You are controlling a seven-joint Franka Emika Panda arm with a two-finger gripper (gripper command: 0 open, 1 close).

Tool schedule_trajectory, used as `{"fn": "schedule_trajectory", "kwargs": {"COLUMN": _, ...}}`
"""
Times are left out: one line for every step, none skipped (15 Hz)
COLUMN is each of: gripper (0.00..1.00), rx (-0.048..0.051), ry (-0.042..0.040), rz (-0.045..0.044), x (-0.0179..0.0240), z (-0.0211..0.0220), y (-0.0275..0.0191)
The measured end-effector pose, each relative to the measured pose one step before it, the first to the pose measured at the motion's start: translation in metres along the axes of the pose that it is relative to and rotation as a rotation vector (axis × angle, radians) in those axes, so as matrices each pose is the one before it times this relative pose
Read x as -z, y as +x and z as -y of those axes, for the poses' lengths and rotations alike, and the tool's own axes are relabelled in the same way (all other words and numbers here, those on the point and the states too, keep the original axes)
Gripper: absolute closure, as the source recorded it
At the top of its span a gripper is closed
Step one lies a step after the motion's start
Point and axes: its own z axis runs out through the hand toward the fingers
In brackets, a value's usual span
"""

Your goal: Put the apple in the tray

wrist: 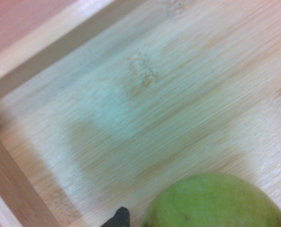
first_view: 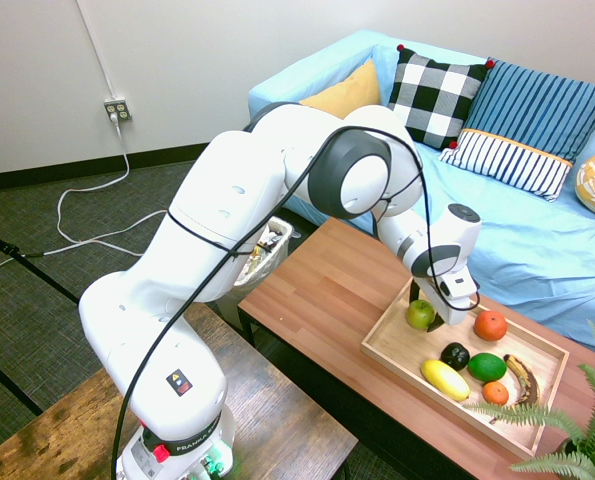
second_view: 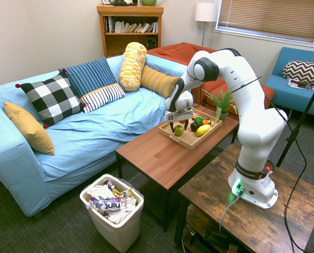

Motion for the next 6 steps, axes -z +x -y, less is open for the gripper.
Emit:
{"fn": "schedule_trajectory", "kwargs": {"gripper": 0.00, "rx": 0.00176, "ry": 0.01399, "rz": -0.00316, "x": 0.01075, "z": 0.00041, "y": 0.00075}}
{"fn": "schedule_trajectory", "kwargs": {"gripper": 0.00, "rx": 0.00038, "ry": 0.01208, "rz": -0.00255, "x": 0.01111, "z": -0.00140, "y": 0.00068}}
{"fn": "schedule_trajectory", "kwargs": {"gripper": 0.00, "rx": -0.00018, "ry": 0.01064, "rz": -0.00157, "x": 0.01112, "z": -0.00280, "y": 0.00034}}
{"fn": "schedule_trajectory", "kwargs": {"gripper": 0.00, "rx": -0.00179, "ry": 0.01013, "rz": -0.00119, "x": 0.01023, "z": -0.00273, "y": 0.00002}}
{"fn": "schedule_trajectory", "kwargs": {"gripper": 0.00, "rx": -0.00231, "ry": 0.00890, "rz": -0.00008, "x": 0.00959, "z": -0.00275, "y": -0.00081}}
{"fn": "schedule_trajectory", "kwargs": {"gripper": 0.00, "rx": -0.00223, "ry": 0.00725, "rz": 0.00067, "x": 0.00829, "z": -0.00311, "y": -0.00126}}
